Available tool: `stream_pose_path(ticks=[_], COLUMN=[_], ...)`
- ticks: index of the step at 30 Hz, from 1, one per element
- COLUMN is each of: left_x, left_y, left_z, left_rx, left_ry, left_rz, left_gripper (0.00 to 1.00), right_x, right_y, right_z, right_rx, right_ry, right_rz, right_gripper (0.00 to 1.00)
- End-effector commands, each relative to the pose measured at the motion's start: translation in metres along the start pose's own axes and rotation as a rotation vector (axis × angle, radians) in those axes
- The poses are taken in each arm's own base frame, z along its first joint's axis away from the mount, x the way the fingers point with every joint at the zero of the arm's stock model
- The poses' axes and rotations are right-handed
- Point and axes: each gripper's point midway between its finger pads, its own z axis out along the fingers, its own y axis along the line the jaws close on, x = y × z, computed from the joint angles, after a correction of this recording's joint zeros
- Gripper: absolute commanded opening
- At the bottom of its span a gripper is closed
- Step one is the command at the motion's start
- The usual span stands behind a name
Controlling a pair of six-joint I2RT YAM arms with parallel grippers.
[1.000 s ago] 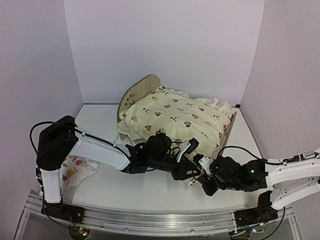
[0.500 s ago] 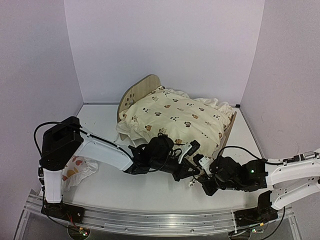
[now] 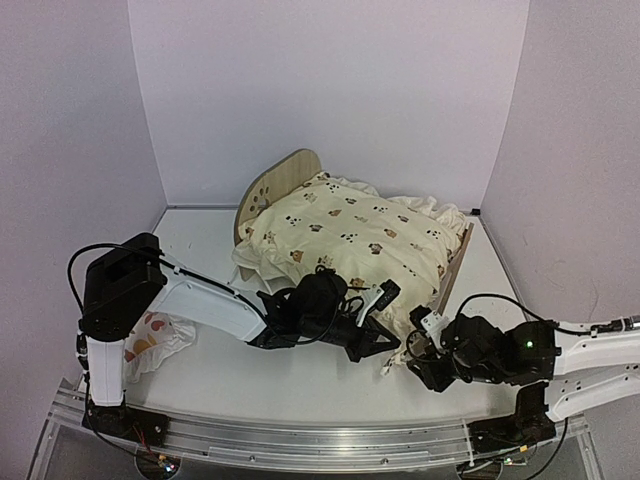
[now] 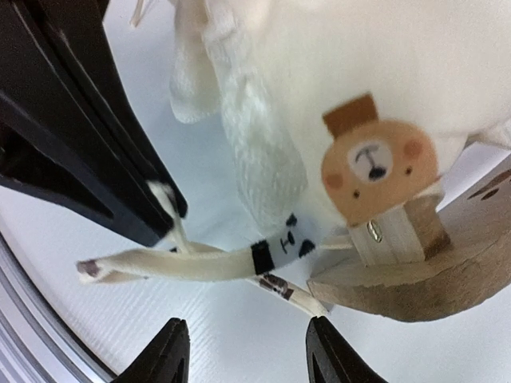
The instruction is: Set up the pet bed
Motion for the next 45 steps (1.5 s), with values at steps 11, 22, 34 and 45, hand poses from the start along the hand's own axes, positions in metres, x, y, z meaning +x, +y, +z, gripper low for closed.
stream_pose_path(ticks=[11, 22, 34, 45], left_x=[-0.032, -0.036, -0.029, -0.03], left_y=[-0.01, -0.004, 0.021, 0.018], left_z=[-0.008, -0.013, -0.017, -0.019], left_rx=[0.008, -0.002, -0.037, -0.029], left_ry=[-0.079, -0.088, -0.065, -0.054], left_rz=[0.008, -0.024, -0.085, -0.082], left_gripper=[0.0, 0.0, 0.0, 0.0], right_x=[0.022, 0.017, 0.028, 0.044], right_y=[-0.001, 0.001, -0.013, -0.024], right_z=[0.033, 0.055, 0.072, 0.088], right_rx=[0.104, 0.151, 0.217, 0.304], right_ry=[0.164, 0.14, 0.06, 0.097], right_rz=[-0.177, -0.266, -0.282, -0.305], right_gripper=[0.54, 0.55, 0.45, 0.26])
